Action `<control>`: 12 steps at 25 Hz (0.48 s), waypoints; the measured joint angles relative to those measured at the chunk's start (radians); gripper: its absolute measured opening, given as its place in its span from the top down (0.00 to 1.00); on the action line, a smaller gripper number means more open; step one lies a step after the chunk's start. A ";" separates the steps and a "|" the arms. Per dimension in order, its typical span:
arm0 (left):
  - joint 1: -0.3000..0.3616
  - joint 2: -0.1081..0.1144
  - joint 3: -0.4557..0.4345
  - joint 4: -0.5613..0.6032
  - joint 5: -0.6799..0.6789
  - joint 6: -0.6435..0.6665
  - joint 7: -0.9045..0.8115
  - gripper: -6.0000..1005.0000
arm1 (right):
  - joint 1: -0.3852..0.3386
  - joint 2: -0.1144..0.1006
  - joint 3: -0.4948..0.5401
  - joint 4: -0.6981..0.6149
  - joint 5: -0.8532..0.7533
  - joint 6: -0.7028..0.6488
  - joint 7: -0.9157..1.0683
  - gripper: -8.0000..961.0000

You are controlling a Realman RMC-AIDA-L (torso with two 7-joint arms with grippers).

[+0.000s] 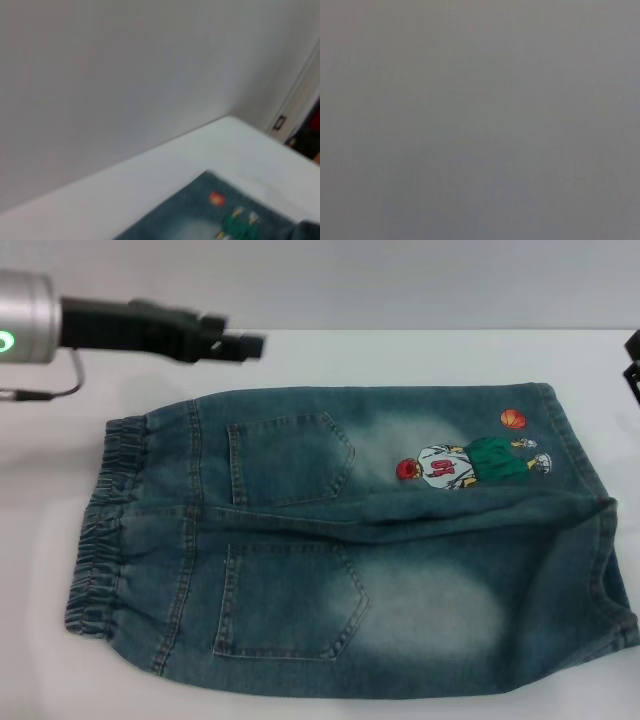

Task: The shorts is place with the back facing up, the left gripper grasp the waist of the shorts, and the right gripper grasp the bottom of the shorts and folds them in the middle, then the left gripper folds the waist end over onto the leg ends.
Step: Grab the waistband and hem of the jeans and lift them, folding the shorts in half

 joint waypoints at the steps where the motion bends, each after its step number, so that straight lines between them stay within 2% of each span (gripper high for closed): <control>1: 0.018 -0.013 -0.075 0.036 0.112 0.064 -0.059 0.26 | 0.000 -0.001 0.007 -0.007 0.000 0.012 0.000 0.37; 4: 0.028 -0.023 -0.124 0.049 0.150 0.086 -0.068 0.26 | -0.001 -0.003 0.016 -0.032 0.000 0.044 0.000 0.37; 5: 0.038 -0.030 -0.172 0.058 0.201 0.124 -0.087 0.26 | -0.004 -0.004 0.021 -0.047 0.000 0.055 0.000 0.37; 6: 0.051 -0.028 -0.222 0.063 0.306 0.207 -0.144 0.26 | -0.004 -0.004 0.021 -0.047 0.000 0.055 0.000 0.37; 12: 0.055 -0.025 -0.231 0.065 0.337 0.230 -0.164 0.26 | -0.015 -0.007 0.068 -0.066 0.000 0.079 -0.006 0.37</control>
